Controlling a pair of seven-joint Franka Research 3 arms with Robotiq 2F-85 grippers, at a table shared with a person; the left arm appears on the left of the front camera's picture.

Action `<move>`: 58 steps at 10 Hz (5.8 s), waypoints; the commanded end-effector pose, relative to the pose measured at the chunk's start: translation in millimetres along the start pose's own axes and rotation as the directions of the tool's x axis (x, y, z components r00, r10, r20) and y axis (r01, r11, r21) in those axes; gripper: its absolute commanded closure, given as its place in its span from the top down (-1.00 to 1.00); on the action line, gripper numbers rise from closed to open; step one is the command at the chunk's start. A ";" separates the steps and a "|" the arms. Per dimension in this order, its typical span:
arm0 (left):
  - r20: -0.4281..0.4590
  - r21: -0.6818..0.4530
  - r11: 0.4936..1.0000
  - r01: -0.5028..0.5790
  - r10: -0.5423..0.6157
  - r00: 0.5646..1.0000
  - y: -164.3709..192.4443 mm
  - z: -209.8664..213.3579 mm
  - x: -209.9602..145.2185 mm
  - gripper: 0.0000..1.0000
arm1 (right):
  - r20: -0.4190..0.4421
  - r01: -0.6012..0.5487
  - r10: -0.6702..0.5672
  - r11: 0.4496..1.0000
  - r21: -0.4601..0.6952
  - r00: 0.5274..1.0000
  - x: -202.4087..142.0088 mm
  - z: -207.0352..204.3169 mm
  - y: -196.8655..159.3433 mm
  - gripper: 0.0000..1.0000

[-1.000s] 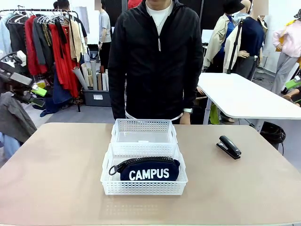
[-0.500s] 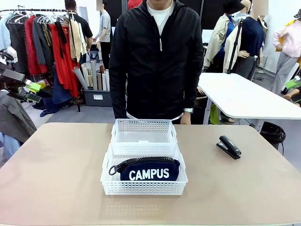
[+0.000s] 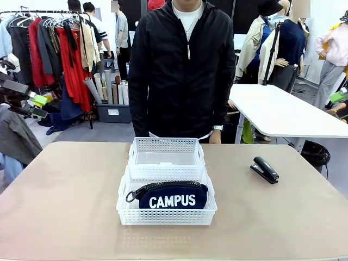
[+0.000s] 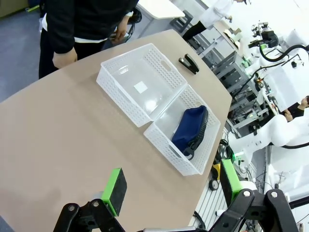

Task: Distribute items into two baskets.
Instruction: Pick up the Stapler that the person points to.

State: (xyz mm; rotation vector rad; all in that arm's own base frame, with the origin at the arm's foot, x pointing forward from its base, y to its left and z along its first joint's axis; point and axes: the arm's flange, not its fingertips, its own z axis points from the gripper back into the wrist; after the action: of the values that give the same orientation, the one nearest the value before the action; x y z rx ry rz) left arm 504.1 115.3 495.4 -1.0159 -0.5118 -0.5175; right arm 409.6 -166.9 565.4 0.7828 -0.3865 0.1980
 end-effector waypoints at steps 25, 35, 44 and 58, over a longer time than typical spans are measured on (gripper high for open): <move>0.002 0.003 1.000 0.000 0.000 1.000 -0.5 0.7 0.4 1.00 | -0.163 -0.139 0.105 0.967 -0.213 0.981 14.3 -96.2 7.8 1.00; 0.002 0.003 1.000 0.000 0.000 1.000 -0.5 0.7 0.4 1.00 | -0.364 -0.351 0.183 0.807 -0.475 0.913 18.1 -227.1 -16.1 1.00; 0.002 0.003 1.000 0.000 0.000 1.000 -0.5 0.7 0.4 1.00 | -0.389 -0.421 0.233 0.745 -0.518 0.891 40.3 -281.6 -77.6 1.00; 0.002 0.003 1.000 0.000 0.000 1.000 -0.5 0.7 0.4 1.00 | -0.501 -0.450 0.190 0.760 -0.469 0.844 55.0 -314.9 -104.7 0.56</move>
State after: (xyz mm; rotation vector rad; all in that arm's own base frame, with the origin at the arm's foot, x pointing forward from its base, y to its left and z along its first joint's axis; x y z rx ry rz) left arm 504.6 115.5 495.3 -1.0146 -0.5113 -0.5172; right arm 567.2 -11.8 315.2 0.0566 -0.1623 0.5479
